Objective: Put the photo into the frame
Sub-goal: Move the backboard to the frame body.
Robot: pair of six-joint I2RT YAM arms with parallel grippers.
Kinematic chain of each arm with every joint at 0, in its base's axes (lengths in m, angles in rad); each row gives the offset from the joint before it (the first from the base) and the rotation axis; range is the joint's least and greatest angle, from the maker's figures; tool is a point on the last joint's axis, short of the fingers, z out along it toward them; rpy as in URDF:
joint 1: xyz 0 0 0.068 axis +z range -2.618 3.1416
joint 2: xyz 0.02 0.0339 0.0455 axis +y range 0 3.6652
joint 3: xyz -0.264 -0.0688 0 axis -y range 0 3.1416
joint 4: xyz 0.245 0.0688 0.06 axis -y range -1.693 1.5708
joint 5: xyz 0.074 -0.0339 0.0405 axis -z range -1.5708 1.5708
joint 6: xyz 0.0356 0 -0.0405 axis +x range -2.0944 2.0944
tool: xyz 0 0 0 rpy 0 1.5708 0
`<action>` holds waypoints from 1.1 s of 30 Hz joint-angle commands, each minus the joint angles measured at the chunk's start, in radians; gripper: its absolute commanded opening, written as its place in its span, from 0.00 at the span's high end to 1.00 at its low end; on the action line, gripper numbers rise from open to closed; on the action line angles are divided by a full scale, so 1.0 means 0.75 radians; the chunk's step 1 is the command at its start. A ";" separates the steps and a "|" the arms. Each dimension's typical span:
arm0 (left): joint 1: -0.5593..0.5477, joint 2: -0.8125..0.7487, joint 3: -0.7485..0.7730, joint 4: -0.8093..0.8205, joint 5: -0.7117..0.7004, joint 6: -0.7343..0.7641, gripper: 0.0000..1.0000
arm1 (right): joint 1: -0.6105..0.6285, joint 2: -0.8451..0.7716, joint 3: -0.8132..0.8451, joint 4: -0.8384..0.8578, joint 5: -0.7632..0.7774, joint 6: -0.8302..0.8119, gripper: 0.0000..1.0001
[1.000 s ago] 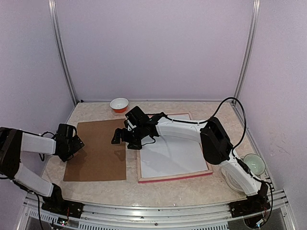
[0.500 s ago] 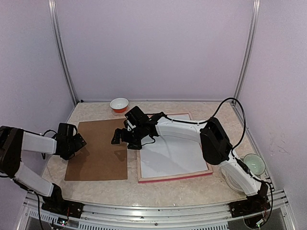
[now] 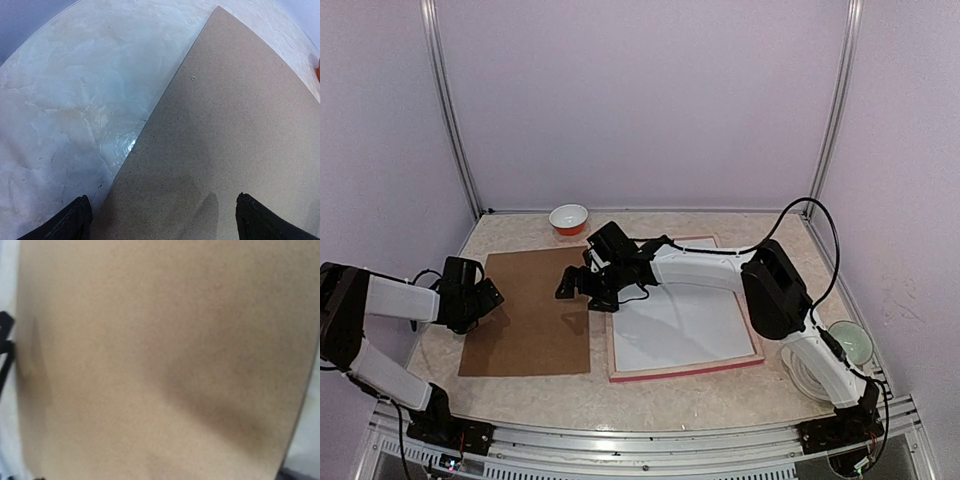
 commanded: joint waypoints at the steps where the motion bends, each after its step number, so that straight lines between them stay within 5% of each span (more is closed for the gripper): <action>1: -0.043 -0.016 -0.027 -0.002 0.114 -0.011 0.01 | -0.018 -0.083 -0.291 0.269 -0.181 0.081 0.01; 11: -0.047 -0.052 -0.050 0.000 0.120 -0.010 0.01 | -0.047 -0.216 -0.431 0.654 -0.359 0.078 0.02; 33: -0.104 -0.179 -0.097 0.008 0.199 -0.074 0.01 | -0.062 -0.425 -0.652 0.752 -0.395 0.050 0.01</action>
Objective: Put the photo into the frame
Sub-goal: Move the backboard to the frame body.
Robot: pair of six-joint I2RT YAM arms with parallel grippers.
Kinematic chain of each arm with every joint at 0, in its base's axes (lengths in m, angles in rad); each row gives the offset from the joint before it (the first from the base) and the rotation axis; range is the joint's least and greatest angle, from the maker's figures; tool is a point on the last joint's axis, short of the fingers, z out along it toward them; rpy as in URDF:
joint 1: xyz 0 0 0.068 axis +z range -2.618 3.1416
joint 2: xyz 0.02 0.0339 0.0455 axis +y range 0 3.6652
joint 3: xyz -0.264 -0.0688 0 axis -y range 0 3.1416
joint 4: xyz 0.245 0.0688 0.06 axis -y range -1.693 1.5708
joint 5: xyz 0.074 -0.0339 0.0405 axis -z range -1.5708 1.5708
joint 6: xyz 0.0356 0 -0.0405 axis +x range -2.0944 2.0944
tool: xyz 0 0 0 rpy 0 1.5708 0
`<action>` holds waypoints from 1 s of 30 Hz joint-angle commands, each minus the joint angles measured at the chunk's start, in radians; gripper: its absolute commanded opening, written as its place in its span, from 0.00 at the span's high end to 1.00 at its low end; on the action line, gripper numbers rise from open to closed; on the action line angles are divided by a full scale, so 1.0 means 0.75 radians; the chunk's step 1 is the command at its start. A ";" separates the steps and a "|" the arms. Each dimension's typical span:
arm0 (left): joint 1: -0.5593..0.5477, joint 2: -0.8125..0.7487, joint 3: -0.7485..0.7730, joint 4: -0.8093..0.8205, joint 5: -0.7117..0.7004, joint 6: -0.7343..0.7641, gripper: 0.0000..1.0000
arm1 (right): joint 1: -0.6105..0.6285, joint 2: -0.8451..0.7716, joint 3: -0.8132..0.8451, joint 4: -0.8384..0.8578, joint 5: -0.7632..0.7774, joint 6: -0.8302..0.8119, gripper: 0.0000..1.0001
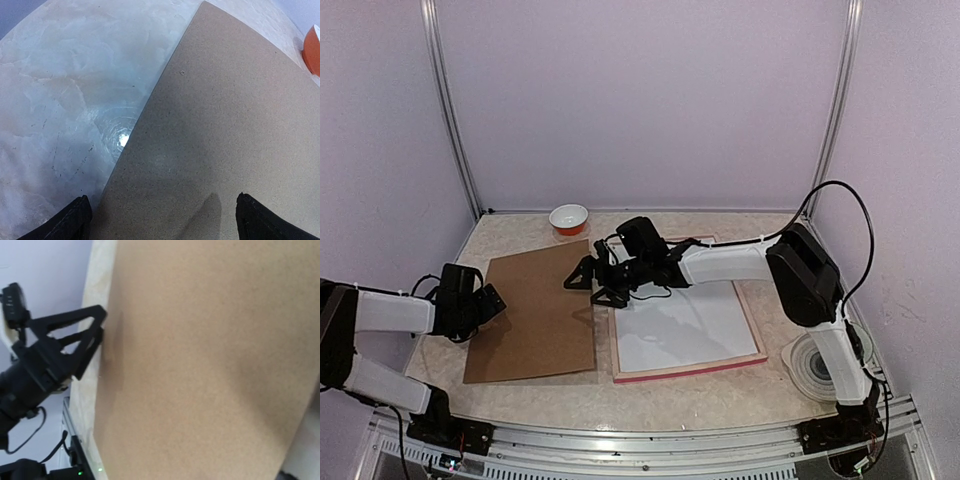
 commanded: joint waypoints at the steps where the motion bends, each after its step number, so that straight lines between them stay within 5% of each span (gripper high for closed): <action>1: -0.070 -0.040 -0.005 0.036 0.131 -0.058 0.01 | 0.013 -0.112 -0.057 0.154 -0.082 -0.008 0.01; 30: -0.420 0.172 0.088 0.114 0.041 -0.197 0.01 | -0.140 -0.320 -0.494 0.178 -0.020 -0.035 0.01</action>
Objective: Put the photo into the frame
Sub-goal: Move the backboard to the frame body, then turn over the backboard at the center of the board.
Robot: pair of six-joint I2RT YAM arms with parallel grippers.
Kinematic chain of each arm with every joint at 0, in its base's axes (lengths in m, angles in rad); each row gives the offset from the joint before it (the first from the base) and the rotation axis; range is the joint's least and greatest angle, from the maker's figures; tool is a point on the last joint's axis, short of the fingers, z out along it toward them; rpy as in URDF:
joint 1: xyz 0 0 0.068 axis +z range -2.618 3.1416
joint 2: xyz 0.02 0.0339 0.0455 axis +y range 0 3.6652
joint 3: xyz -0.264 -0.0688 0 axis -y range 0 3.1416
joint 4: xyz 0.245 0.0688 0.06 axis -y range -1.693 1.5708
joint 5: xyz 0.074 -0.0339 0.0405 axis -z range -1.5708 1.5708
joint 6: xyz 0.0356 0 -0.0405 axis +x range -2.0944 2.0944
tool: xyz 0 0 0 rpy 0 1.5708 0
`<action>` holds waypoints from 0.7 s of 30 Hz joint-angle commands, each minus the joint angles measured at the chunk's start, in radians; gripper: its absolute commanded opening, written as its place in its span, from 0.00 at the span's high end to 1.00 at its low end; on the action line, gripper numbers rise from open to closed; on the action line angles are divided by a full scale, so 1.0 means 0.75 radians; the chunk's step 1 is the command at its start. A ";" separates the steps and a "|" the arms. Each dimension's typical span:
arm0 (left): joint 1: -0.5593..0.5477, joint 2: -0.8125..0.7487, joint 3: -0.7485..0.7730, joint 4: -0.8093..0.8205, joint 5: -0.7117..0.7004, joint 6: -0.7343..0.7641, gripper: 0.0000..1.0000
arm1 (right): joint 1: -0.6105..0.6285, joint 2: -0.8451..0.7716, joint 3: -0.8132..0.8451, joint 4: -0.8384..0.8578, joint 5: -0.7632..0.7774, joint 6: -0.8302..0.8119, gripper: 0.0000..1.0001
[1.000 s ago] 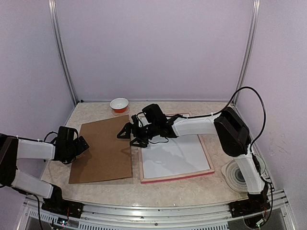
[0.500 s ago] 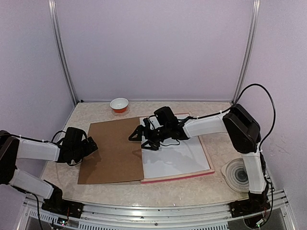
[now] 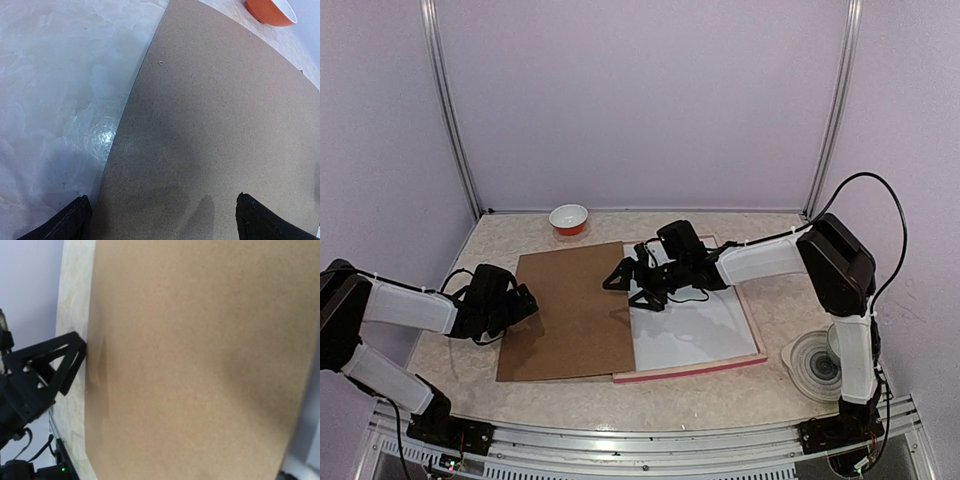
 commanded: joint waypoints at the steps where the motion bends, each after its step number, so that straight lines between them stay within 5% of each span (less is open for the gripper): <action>1: -0.044 0.036 0.008 0.028 0.117 -0.067 0.01 | -0.006 -0.041 -0.008 0.010 -0.021 -0.038 0.01; 21: -0.042 0.063 0.010 0.021 0.110 -0.045 0.01 | -0.013 -0.008 0.010 -0.112 -0.002 -0.074 0.01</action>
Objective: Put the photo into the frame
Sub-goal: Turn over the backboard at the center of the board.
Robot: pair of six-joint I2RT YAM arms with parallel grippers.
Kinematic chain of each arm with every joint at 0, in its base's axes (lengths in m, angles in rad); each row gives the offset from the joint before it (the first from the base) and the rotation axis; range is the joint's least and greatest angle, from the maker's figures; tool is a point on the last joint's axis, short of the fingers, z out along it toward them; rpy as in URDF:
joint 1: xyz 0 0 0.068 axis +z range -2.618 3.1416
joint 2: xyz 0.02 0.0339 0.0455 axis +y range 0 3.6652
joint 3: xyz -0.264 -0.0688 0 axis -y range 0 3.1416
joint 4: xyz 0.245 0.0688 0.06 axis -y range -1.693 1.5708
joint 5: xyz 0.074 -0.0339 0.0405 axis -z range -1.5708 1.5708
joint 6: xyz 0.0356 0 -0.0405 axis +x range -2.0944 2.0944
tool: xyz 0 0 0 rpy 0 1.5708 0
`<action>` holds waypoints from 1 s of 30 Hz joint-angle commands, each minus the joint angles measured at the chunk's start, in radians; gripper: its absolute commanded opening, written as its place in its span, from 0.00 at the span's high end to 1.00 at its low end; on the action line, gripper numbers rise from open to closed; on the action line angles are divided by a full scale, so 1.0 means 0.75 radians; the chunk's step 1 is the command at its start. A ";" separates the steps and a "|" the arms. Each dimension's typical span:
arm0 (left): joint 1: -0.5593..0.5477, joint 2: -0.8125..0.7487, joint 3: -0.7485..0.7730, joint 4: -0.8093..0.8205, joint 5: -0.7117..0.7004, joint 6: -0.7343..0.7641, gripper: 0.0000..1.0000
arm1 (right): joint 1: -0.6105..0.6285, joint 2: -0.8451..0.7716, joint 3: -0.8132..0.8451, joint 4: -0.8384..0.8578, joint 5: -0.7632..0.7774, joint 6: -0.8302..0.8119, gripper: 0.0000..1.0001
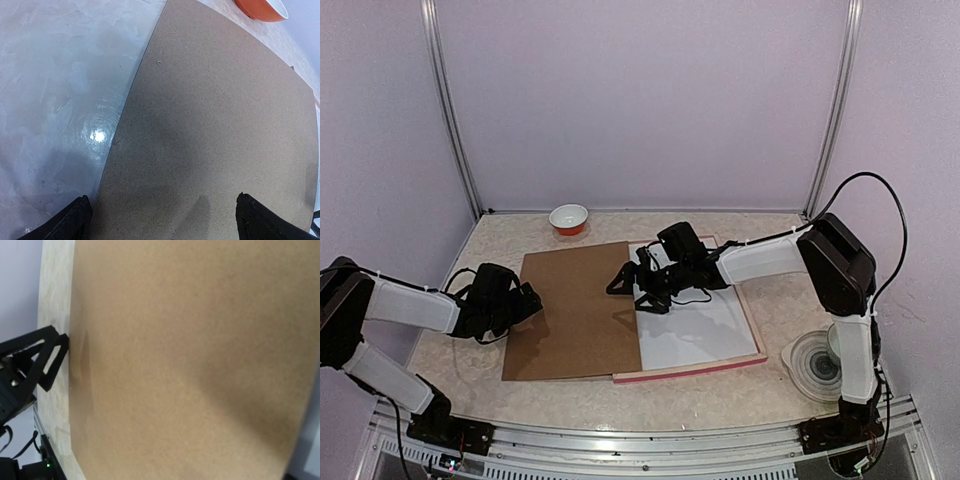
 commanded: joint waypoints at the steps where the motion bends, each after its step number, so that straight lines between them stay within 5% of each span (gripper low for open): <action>1: -0.016 0.042 -0.005 -0.014 0.079 -0.018 0.01 | 0.000 -0.008 0.014 -0.007 -0.025 -0.019 0.01; 30: -0.048 0.048 -0.005 0.058 0.174 -0.030 0.01 | 0.000 -0.226 0.145 0.140 -0.224 -0.144 0.01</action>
